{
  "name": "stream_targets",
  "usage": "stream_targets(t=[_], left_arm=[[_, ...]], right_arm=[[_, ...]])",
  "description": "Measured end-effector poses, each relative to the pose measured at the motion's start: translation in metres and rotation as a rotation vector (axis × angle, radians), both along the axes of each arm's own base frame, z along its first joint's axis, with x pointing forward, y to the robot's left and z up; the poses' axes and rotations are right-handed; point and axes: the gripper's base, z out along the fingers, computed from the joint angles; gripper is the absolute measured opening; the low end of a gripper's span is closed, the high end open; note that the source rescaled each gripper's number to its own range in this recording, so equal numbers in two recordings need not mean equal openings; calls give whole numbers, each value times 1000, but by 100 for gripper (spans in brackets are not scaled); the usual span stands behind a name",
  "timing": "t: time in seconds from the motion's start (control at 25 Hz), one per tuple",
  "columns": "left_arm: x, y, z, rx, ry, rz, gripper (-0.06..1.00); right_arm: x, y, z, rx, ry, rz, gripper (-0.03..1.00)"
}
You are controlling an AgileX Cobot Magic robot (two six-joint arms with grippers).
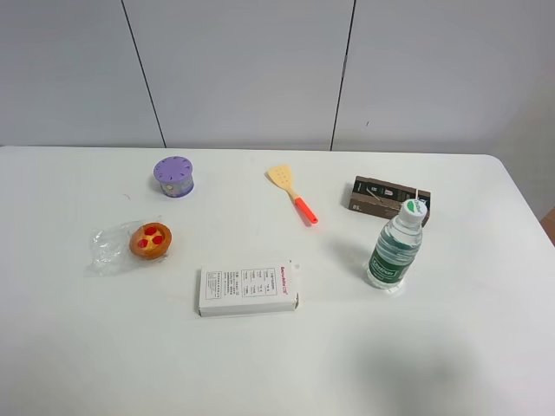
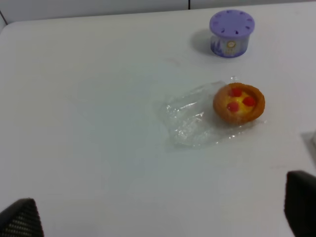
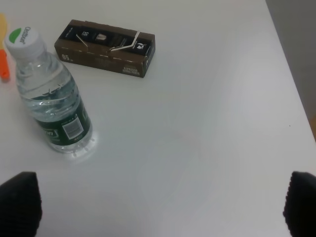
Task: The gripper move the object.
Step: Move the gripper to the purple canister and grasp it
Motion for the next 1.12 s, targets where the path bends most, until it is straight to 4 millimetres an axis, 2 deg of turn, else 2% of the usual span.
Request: stream_targets(t=[1.12], left_arm=[[0,0,0,0,0,0,100]], right_arm=[[0,0,0,0,0,0,100]])
